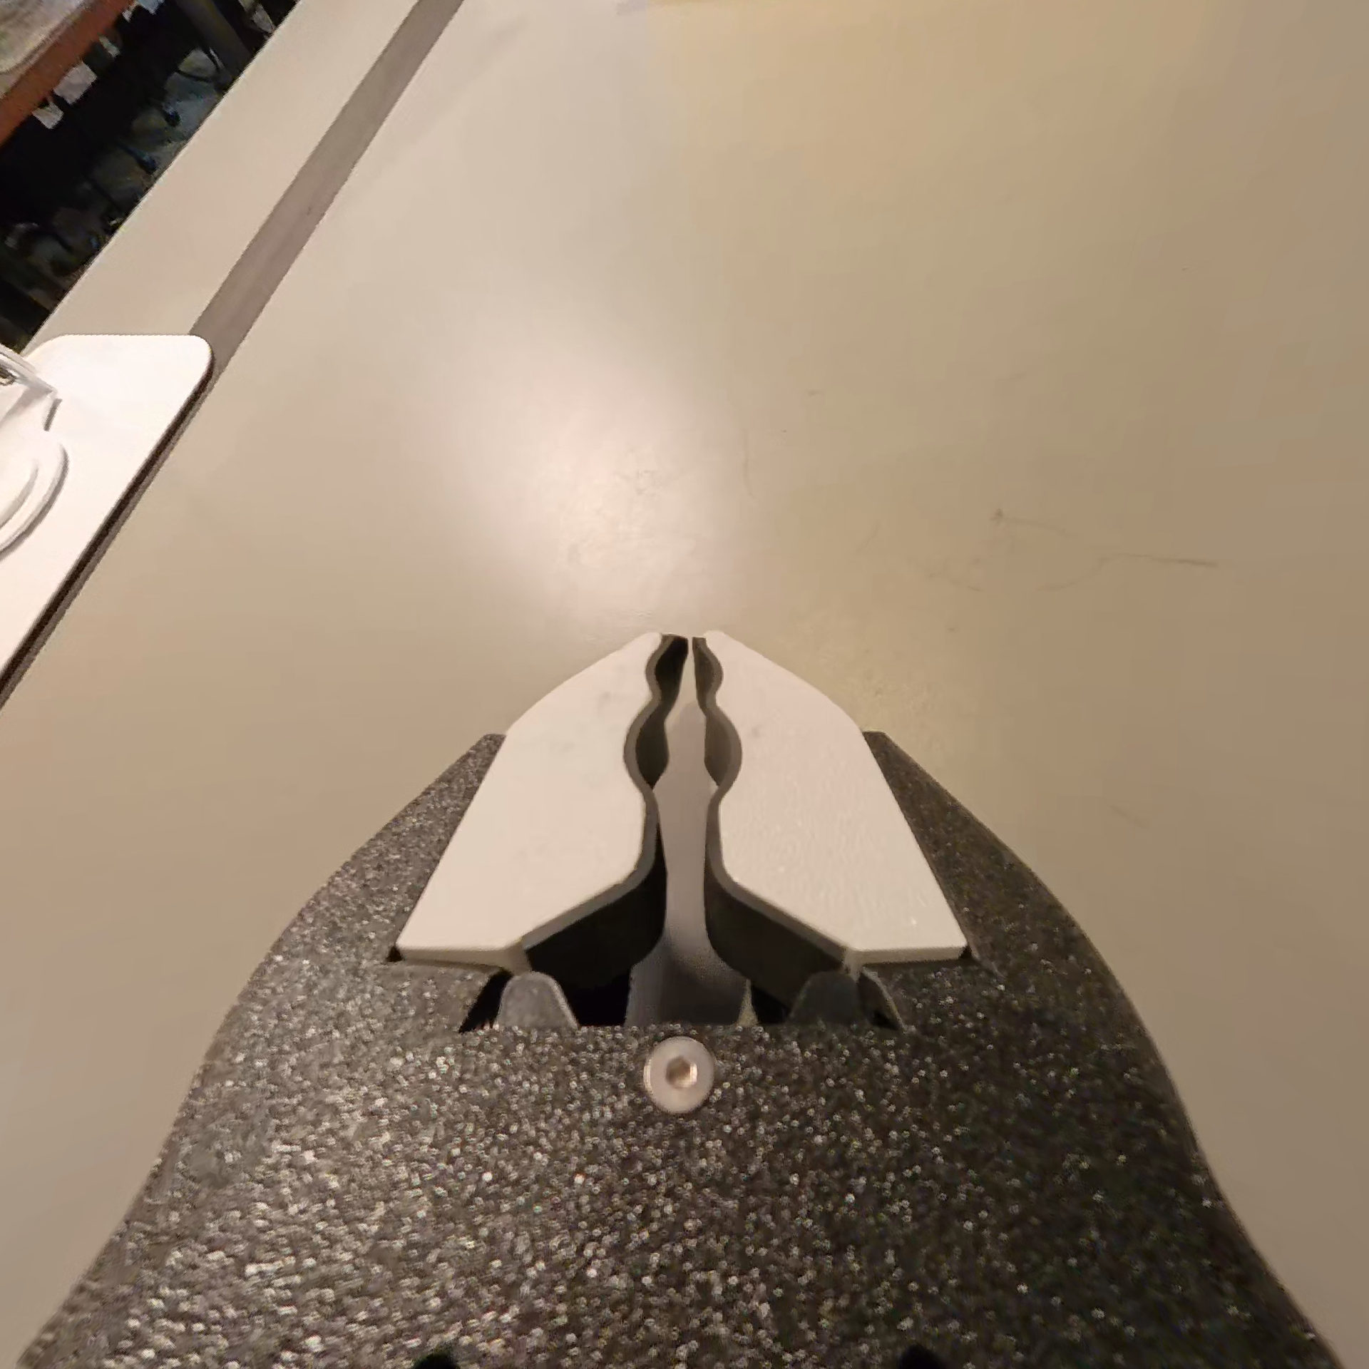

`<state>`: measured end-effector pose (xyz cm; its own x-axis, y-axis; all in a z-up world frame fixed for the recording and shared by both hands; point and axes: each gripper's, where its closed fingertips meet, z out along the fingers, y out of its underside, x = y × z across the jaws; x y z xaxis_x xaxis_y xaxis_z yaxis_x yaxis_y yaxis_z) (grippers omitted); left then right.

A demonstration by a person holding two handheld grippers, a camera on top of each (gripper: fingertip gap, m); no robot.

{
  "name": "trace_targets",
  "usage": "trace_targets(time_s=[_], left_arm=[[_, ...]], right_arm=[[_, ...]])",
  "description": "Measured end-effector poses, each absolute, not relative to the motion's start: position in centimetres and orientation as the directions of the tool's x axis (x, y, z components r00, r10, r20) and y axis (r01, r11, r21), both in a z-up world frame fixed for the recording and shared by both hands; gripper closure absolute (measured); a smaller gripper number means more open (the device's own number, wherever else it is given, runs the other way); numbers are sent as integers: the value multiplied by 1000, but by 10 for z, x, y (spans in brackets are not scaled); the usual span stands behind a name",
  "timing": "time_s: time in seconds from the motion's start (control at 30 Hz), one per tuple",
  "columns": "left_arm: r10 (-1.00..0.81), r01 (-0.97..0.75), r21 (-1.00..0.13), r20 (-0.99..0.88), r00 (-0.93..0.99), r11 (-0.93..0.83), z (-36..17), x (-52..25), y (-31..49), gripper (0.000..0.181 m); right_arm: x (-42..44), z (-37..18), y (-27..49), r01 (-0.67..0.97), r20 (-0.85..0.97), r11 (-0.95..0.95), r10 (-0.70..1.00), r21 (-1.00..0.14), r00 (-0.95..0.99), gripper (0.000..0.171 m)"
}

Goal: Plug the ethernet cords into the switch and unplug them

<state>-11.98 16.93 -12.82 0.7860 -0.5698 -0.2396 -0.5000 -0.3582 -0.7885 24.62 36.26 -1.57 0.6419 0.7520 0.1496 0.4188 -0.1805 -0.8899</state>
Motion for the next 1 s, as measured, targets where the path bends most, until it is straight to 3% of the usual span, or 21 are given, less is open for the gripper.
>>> trace_targets(time_s=[0.23, 0.37, 0.57, 0.77, 0.9, 1.0], left_arm=[[-538, -493, -790, -254, 804, -364, -127, -124, 172, 161], [-493, -463, -806, -253, 832, -368, -123, -130, 176, 150], [-329, -346, -868, -230, 916, -357, -106, -147, 162, 135], [49, -237, -932, -259, 965, -273, -76, -195, 89, 132], [401, -390, -870, -488, 776, -303, -42, -258, 11, 126], [585, -400, -843, -538, 607, -360, -11, -304, -45, 124]], right_arm=[[235, -38, 315, 357, 84, -180, 786, -916, 613, 130], [227, -66, 313, 442, 154, -180, 770, -879, 619, 120], [224, -80, 328, 515, 251, -158, 730, -843, 636, 128], [220, -78, 334, 485, 258, -118, 726, -866, 638, 142], [217, -82, 338, 495, 267, -104, 738, -863, 620, 155], [216, -80, 342, 503, 277, -96, 739, -859, 614, 156]])
